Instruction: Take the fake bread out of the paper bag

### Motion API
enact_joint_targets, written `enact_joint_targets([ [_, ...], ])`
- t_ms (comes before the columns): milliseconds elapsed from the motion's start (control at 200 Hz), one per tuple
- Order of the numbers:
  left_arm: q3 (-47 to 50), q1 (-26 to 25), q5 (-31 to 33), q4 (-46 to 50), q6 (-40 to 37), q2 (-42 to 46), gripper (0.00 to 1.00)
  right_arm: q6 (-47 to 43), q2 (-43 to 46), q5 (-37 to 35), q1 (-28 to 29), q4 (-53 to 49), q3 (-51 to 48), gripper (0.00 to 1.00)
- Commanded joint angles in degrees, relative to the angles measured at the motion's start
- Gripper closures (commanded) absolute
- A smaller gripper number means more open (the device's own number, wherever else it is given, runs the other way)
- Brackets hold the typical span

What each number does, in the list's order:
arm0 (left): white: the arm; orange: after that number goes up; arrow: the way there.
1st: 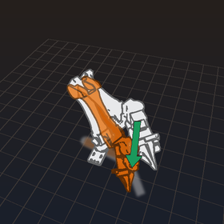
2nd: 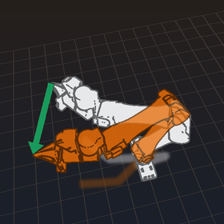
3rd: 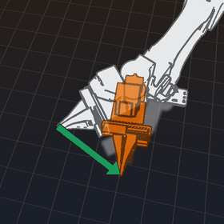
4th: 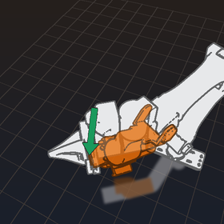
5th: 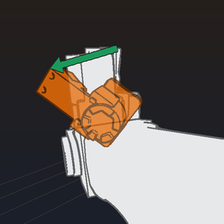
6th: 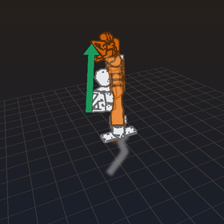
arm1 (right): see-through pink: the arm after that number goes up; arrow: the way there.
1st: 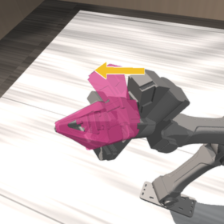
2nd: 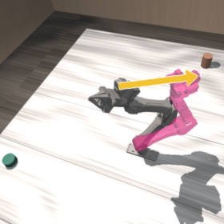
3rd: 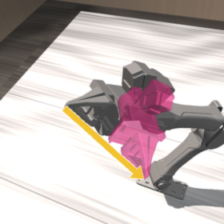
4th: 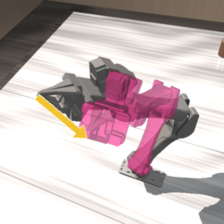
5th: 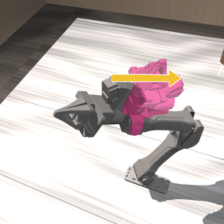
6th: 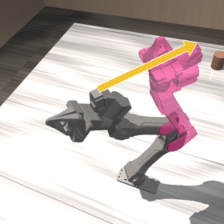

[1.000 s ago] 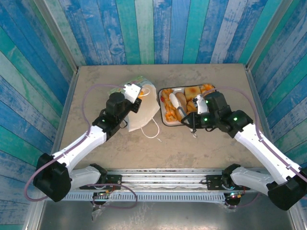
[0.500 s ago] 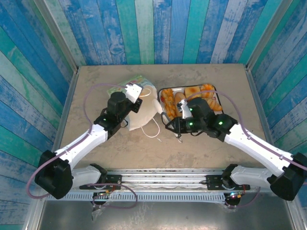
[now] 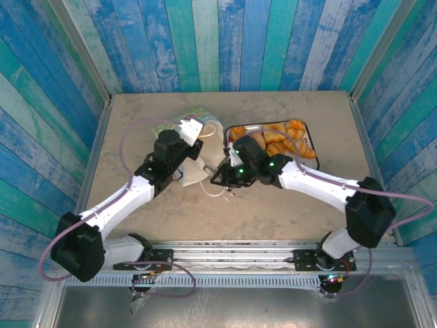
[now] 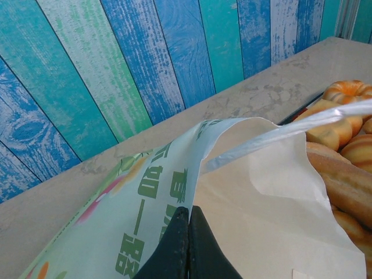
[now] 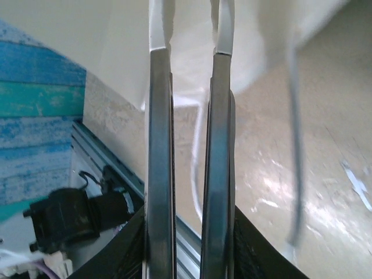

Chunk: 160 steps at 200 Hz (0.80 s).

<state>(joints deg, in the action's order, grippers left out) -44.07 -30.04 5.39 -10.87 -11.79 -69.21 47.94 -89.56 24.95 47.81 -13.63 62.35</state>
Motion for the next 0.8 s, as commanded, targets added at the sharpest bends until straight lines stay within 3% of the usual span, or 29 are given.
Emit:
enact_joint_targets([
  [0,-1.0,0.1,-0.8,-2.5,1.2,-2.0,1.0,3.2,-3.9,1.9,-0.9,5.8,3.5,0.67],
  [451,-1.0,-1.8,-2.7,-4.3,3.9,-5.2,1.0,11.2,-14.9,-2.0,-4.0,15.6,6.4,0.64],
  [796,-1.7,-2.8,-3.5,-3.2,3.8,-6.2,1.0,10.9,-21.9,-2.4,-4.0,17.8,11.9,0.62],
])
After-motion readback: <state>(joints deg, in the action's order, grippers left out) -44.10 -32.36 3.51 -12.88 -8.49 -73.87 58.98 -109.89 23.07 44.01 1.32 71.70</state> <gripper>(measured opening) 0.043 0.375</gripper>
